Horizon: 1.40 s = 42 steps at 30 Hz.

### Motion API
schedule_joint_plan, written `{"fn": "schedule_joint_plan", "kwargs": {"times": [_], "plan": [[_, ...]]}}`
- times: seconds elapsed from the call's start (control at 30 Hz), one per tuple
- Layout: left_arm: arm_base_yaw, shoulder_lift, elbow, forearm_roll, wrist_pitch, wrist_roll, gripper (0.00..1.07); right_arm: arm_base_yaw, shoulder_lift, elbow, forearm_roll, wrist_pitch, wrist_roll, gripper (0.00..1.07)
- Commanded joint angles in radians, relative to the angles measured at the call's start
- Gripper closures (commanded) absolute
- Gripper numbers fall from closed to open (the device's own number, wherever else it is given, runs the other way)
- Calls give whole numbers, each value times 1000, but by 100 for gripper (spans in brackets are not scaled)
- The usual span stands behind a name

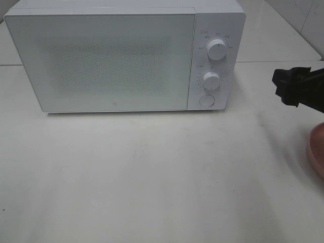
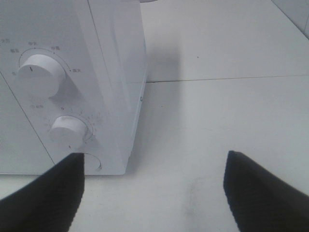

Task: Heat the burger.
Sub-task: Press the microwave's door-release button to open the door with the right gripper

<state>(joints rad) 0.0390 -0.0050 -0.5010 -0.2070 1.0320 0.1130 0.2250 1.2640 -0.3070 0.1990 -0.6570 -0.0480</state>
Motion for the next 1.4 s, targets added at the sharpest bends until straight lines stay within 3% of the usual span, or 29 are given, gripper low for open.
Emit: {"fn": "schedule_joint_plan", "kwargs": {"times": [0.03,0.1,0.37,1.1,1.4], "plan": [[-2,-26,4,0,-8,-5,9,26,17,5,55,-63,-48,31],[-2,-26,4,0,-8,-5,9,112,72,5,183,-142,-124,31],[-2,-26,4,0,-8,-5,9,284,172,5,397,-359,-220,31],[-2,-25,4,1,-8,-5,9,585,392,-2,661,-704,-212,31],[-2,-25,4,1,-8,-5,9,606,392,-10,682,-705,-195,31]]}}
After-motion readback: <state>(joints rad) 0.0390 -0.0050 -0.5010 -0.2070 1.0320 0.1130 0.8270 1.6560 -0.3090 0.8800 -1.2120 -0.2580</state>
